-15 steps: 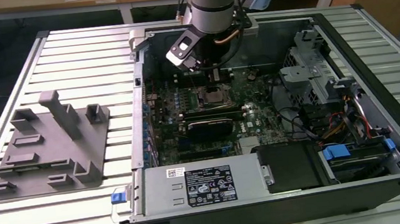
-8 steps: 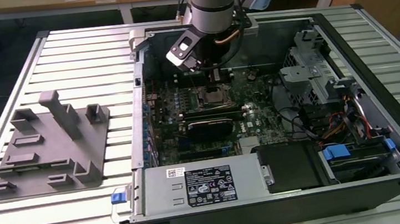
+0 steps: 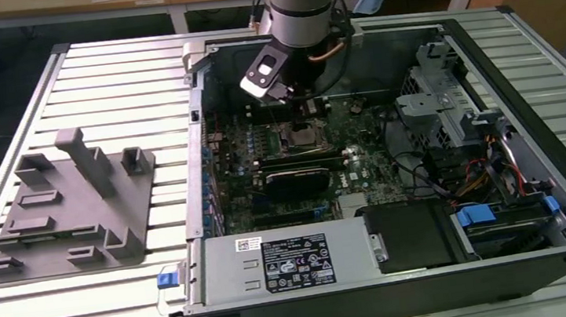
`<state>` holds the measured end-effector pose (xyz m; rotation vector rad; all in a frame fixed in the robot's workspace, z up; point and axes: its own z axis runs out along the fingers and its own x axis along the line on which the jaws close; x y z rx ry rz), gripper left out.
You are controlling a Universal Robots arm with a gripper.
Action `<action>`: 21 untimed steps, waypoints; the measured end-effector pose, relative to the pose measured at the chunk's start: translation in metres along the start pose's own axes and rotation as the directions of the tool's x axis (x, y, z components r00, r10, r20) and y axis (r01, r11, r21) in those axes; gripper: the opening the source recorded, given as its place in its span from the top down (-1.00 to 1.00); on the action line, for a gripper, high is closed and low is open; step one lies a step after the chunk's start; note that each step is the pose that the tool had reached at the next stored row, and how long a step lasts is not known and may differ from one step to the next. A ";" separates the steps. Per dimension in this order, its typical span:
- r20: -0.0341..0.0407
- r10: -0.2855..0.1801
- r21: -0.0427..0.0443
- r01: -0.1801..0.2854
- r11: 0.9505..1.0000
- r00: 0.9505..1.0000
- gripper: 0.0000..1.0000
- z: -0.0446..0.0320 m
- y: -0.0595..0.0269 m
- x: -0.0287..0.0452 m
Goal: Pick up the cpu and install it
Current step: 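Close the cpu cover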
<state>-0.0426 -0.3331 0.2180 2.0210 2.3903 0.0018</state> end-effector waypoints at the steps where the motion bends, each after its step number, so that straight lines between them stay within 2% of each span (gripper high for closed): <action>1: 0.000 -0.017 0.000 0.017 1.000 1.000 0.79 0.0000 0.0000 0.0000; 5: -0.001 -0.082 -0.001 0.082 0.997 0.997 0.79 0.0000 0.0000 0.0000; 9: -0.001 -0.153 -0.001 0.153 0.988 0.988 0.79 0.0001 0.0000 0.0000; 15: -0.002 -0.249 -0.002 0.249 0.968 0.968 0.79 0.0001 0.0000 0.0000; 19: -0.002 -0.305 -0.003 0.305 0.952 0.952 0.79 0.0002 0.0000 0.0000; 21: -0.002 -0.335 -0.003 0.335 0.942 0.942 0.79 0.0002 -0.0001 0.0000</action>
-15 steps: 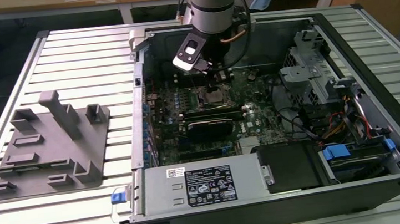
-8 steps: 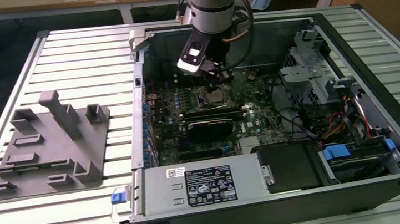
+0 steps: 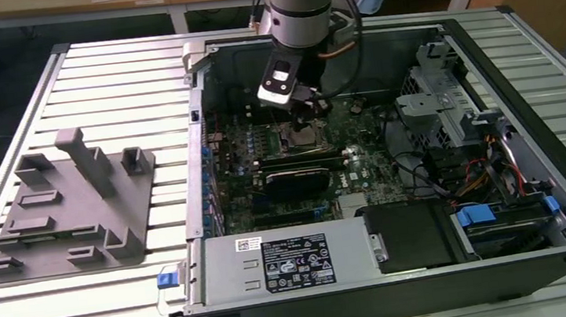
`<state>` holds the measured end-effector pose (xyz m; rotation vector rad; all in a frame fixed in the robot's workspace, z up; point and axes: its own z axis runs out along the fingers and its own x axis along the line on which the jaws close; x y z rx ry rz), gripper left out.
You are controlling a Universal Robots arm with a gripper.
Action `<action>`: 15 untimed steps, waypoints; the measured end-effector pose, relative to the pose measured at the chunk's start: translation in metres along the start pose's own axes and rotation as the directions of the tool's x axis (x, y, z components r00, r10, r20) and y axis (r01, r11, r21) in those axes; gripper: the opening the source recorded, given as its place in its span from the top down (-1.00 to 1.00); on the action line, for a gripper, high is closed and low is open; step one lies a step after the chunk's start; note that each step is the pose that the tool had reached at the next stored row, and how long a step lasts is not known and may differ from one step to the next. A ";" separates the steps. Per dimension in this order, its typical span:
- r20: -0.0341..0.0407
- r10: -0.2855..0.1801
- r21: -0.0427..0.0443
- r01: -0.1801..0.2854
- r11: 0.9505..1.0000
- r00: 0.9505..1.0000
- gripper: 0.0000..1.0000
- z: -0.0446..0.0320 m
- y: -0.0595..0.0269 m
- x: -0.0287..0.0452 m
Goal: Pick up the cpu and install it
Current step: 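Close the cpu cover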
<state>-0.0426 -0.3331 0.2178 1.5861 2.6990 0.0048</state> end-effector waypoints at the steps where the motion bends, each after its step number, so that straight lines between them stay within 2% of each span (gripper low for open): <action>1: 0.000 -0.015 0.000 0.015 1.000 1.000 0.79 0.0000 0.0000 0.0000; 4: -0.001 -0.062 -0.001 0.062 0.998 0.998 0.79 0.0001 0.0000 0.0000; 8: -0.001 -0.124 -0.001 0.124 0.992 0.992 0.79 0.0001 -0.0001 0.0000; 12: -0.001 -0.180 -0.002 0.180 0.984 0.984 0.79 0.0001 -0.0001 0.0000; 15: -0.002 -0.224 -0.002 0.224 0.975 0.975 0.79 0.0002 -0.0001 0.0001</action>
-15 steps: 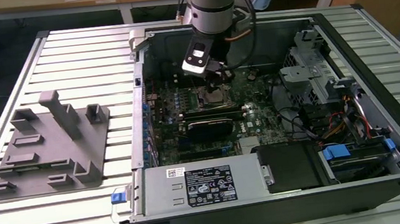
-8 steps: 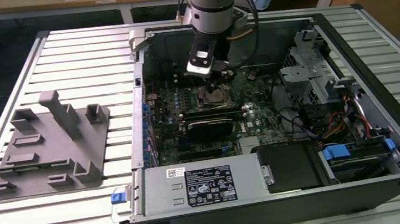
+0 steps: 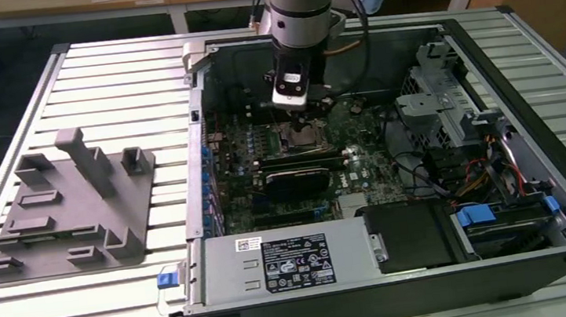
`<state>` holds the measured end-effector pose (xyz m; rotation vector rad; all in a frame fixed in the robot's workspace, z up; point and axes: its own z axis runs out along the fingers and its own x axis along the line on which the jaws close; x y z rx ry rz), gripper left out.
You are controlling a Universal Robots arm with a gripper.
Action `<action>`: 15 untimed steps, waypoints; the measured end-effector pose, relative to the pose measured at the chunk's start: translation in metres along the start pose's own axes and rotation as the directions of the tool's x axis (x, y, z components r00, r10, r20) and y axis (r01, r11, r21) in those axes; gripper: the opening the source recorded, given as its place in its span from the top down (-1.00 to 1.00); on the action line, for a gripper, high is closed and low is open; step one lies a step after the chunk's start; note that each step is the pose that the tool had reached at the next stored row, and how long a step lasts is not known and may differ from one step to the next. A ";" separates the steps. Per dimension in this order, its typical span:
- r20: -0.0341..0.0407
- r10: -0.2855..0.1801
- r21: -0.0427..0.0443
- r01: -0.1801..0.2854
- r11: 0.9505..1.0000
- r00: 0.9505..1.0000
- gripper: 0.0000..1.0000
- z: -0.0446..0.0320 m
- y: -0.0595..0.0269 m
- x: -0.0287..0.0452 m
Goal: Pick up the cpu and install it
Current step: 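Close the cpu cover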
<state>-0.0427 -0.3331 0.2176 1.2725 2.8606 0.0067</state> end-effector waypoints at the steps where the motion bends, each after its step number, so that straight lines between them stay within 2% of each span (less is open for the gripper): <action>1: 0.000 -0.016 0.000 0.016 1.000 1.000 0.79 0.0000 0.0000 0.0000; 4: -0.001 -0.062 -0.001 0.062 0.998 0.998 0.79 0.0000 0.0000 0.0000; 8: -0.001 -0.123 -0.001 0.123 0.992 0.992 0.79 0.0001 0.0000 0.0000; 12: -0.001 -0.182 -0.002 0.182 0.983 0.983 0.79 0.0001 0.0000 0.0000; 15: -0.002 -0.225 -0.002 0.225 0.974 0.974 0.79 0.0001 -0.0001 0.0000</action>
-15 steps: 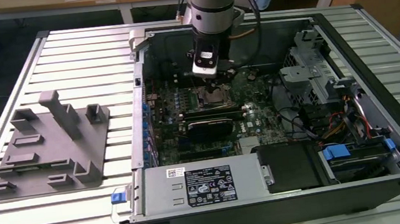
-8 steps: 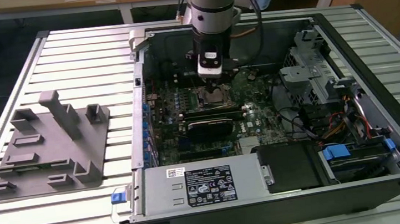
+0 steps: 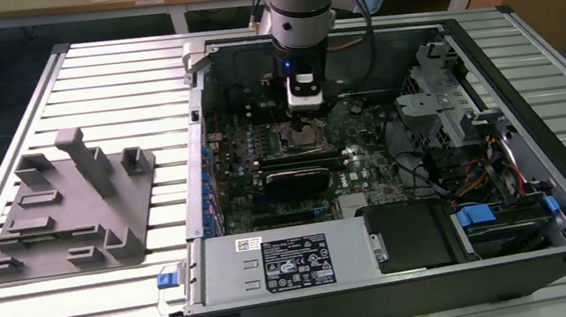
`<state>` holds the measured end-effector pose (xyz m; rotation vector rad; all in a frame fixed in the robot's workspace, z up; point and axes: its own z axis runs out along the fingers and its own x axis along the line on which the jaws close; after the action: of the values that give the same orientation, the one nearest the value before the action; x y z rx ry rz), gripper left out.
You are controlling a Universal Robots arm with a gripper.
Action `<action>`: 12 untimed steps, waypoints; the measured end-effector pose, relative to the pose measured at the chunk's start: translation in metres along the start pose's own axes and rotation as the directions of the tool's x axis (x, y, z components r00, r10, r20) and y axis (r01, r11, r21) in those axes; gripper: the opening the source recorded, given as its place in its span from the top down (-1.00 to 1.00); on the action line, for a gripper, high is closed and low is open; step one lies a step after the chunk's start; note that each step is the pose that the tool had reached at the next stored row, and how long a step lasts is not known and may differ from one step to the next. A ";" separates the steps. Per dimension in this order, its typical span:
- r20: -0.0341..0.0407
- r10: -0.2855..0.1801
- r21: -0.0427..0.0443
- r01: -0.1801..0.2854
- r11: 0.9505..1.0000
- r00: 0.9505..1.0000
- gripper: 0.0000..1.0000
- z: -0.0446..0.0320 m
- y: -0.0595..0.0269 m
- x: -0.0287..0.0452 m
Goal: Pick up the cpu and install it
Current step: 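Close the cpu cover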
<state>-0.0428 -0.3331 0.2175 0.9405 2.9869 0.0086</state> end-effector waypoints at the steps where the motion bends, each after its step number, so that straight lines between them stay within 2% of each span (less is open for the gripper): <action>1: 0.000 -0.015 0.000 0.015 1.000 1.000 0.79 0.0000 0.0000 0.0000; 4: 0.000 -0.057 0.000 0.057 0.998 0.998 0.79 0.0000 0.0000 0.0000; 7: -0.001 -0.102 -0.001 0.102 0.995 0.995 0.79 0.0001 0.0000 0.0000; 9: -0.001 -0.136 -0.001 0.136 0.991 0.991 0.79 0.0002 0.0000 0.0000; 12: -0.001 -0.190 -0.002 0.190 0.982 0.982 0.79 0.0007 -0.0001 0.0000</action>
<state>-0.0428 -0.3331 0.2168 0.6510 3.0636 0.0100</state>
